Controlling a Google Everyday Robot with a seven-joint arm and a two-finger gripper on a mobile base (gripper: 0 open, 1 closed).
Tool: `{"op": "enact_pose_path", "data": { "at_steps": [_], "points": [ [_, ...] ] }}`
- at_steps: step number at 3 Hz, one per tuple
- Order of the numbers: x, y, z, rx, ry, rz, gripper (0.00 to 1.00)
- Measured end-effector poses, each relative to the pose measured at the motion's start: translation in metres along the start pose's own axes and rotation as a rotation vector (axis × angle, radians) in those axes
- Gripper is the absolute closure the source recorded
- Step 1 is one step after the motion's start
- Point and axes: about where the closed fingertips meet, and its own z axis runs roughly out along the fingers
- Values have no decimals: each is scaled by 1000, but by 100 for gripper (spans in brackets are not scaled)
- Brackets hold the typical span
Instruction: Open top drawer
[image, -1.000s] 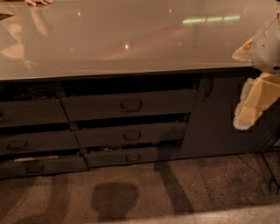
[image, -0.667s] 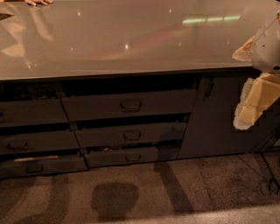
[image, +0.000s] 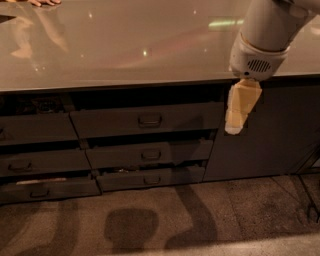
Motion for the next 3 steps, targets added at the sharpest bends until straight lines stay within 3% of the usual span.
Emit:
{"op": "enact_pose_path", "data": {
  "at_steps": [2, 3],
  "points": [
    [-4, -1, 0, -4, -33, -25, 0],
    [-9, -3, 2, -54, -161, -98, 0]
  ]
}}
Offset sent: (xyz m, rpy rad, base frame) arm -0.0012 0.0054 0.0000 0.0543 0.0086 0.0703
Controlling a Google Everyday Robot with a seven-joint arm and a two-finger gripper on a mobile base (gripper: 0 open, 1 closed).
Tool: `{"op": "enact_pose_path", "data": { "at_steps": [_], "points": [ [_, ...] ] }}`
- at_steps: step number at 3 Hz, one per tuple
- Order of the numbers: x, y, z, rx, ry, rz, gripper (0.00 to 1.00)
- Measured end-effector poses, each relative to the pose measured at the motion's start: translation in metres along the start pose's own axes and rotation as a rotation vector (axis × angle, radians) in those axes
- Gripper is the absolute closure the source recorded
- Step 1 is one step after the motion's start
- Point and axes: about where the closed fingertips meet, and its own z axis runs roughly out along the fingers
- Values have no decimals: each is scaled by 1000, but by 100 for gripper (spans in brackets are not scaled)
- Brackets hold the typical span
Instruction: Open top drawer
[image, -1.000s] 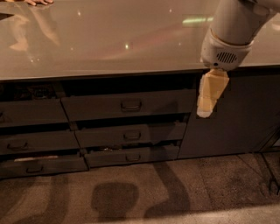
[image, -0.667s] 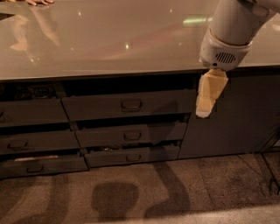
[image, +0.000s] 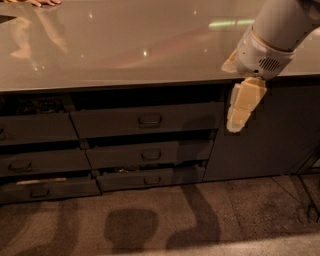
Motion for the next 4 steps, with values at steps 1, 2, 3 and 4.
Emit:
{"op": "enact_pose_path", "data": {
  "at_steps": [1, 2, 3, 4],
  "points": [
    [-11, 5, -1, -57, -118, -151, 0],
    [-15, 3, -1, -44, -127, -200, 0],
    [-17, 2, -1, -37, -141, -207, 0],
    [-19, 2, -1, -33, -156, -222, 0]
  ]
}}
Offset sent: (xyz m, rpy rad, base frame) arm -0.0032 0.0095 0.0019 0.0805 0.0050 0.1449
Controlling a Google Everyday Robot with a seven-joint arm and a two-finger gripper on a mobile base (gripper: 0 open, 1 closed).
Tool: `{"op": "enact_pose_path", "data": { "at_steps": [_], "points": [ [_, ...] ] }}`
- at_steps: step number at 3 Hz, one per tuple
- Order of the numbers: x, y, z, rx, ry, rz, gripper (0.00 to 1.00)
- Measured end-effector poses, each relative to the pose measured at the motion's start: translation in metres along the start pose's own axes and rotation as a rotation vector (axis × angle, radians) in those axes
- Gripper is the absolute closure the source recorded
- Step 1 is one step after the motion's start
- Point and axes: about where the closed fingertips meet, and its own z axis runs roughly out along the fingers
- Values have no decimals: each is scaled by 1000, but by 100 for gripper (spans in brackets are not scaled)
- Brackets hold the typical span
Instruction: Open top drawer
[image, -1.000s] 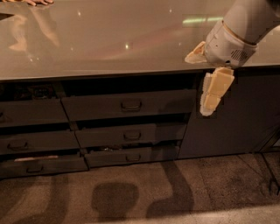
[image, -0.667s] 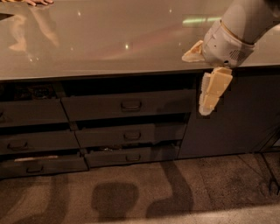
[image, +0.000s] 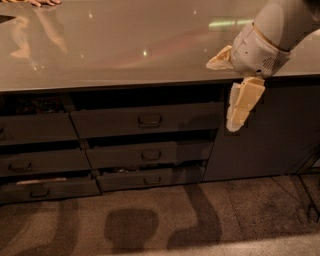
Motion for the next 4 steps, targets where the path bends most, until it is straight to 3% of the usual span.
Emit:
{"op": "enact_pose_path", "data": {
  "at_steps": [1, 2, 3, 4],
  "points": [
    [-1, 4, 7, 9, -89, -74, 0],
    [-4, 6, 4, 19, -109, -144, 0],
    [-4, 6, 4, 19, -109, -145, 0],
    [-4, 6, 2, 89, -95, -201, 0]
  ]
}}
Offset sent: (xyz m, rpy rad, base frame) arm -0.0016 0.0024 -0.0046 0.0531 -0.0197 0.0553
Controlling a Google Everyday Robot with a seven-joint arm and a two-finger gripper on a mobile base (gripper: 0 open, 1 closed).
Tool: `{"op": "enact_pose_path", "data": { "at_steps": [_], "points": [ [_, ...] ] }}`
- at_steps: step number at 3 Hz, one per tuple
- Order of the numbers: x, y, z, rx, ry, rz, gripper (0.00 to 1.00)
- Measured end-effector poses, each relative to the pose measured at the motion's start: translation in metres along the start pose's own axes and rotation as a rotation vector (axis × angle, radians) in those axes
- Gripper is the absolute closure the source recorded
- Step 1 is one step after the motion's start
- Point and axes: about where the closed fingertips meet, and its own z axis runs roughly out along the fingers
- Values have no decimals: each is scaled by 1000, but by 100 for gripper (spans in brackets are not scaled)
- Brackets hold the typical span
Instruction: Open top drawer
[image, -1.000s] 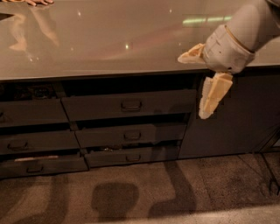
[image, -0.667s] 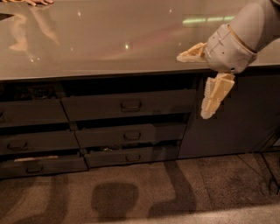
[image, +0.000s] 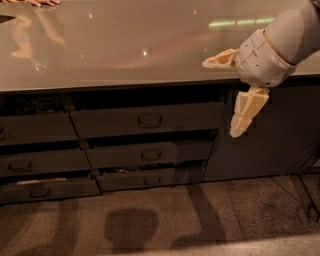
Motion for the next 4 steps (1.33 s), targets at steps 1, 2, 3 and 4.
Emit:
{"op": "enact_pose_path", "data": {
  "at_steps": [1, 2, 3, 4],
  "points": [
    [-2, 3, 1, 104, 16, -125, 0],
    [-1, 3, 1, 104, 16, -124, 0],
    [3, 0, 5, 90, 20, -110, 0],
    [50, -14, 29, 36, 33, -7, 0]
  ]
}}
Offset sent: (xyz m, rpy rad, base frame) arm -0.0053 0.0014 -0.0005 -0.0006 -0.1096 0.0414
